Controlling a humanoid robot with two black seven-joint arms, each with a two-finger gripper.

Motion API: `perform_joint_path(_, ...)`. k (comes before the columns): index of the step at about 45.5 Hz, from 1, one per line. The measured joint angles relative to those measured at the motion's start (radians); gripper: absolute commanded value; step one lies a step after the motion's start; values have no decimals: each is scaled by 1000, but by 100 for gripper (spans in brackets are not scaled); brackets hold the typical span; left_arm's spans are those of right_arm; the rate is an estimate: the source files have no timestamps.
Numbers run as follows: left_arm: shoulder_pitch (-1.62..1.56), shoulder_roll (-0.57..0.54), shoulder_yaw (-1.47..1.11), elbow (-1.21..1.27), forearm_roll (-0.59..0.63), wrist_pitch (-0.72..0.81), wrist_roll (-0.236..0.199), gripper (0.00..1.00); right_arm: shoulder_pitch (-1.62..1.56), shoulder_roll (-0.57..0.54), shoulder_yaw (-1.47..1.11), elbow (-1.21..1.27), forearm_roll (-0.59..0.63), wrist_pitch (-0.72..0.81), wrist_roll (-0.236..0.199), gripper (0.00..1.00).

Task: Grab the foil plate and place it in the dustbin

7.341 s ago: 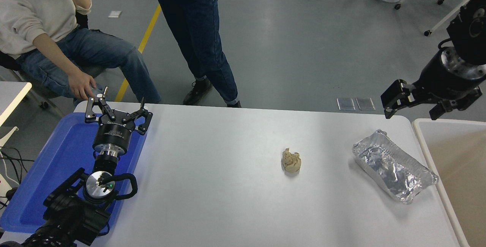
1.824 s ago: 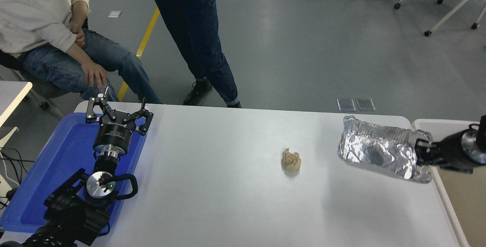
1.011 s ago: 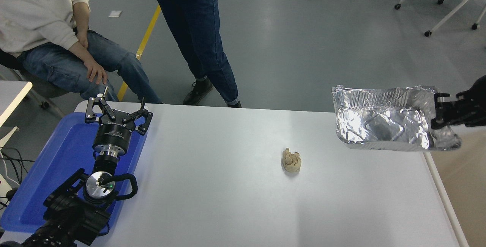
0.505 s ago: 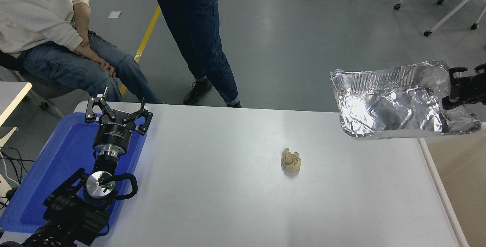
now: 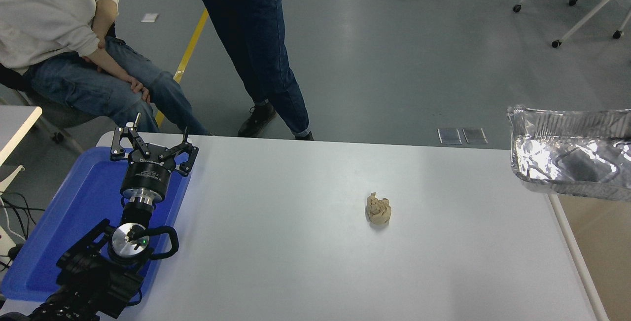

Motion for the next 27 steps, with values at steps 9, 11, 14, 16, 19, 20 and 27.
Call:
perform_joint_path(9, 0, 0, 0, 0, 0, 0, -1, 100, 93, -51, -174, -5, 2, -1, 2, 0)
perform_joint_path(11, 0, 0, -1, 0, 0, 0, -1, 100, 109, -61, -207, -8, 2, -1, 2, 0)
perform_joint_path(14, 1, 0, -1, 0, 0, 0, -1, 100, 128, -76, -253, -19, 3, -1, 2, 0)
perform_joint_path(16, 1, 0, -1, 0, 0, 0, -1, 100, 137, -87, -277, -26, 3, -1, 3, 0)
perform_joint_path(19, 1, 0, -1, 0, 0, 1, -1, 100, 148, -104, -313, -41, 4, -2, 2, 0)
perform_joint_path(20, 1, 0, -1, 0, 0, 1, -2, 100, 152, -110, -326, -47, 4, -2, 3, 0)
perform_joint_path(27, 1, 0, -1, 0, 0, 1, -2, 100, 166, -146, -378, -75, 4, -3, 3, 0)
